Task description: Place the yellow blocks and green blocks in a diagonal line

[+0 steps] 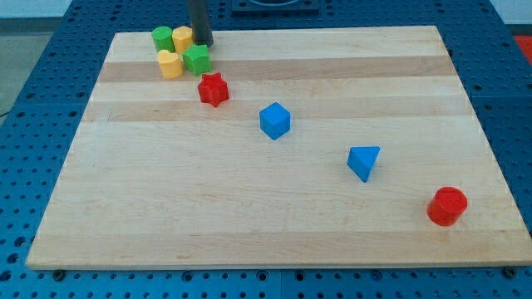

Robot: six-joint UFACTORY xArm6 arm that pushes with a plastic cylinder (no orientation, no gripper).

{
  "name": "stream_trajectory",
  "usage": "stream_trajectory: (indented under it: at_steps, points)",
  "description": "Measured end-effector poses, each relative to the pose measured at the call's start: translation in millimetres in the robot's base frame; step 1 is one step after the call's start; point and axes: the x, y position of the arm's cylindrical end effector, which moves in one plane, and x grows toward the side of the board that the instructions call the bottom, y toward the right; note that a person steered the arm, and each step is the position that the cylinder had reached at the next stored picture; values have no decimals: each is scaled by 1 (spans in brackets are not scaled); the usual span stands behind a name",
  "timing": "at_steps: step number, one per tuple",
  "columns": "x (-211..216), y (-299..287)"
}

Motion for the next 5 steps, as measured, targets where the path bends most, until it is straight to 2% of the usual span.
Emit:
stream_trajectory:
  at_steps: [3,5]
  points:
    - [-23,-30]
    - [20,-88]
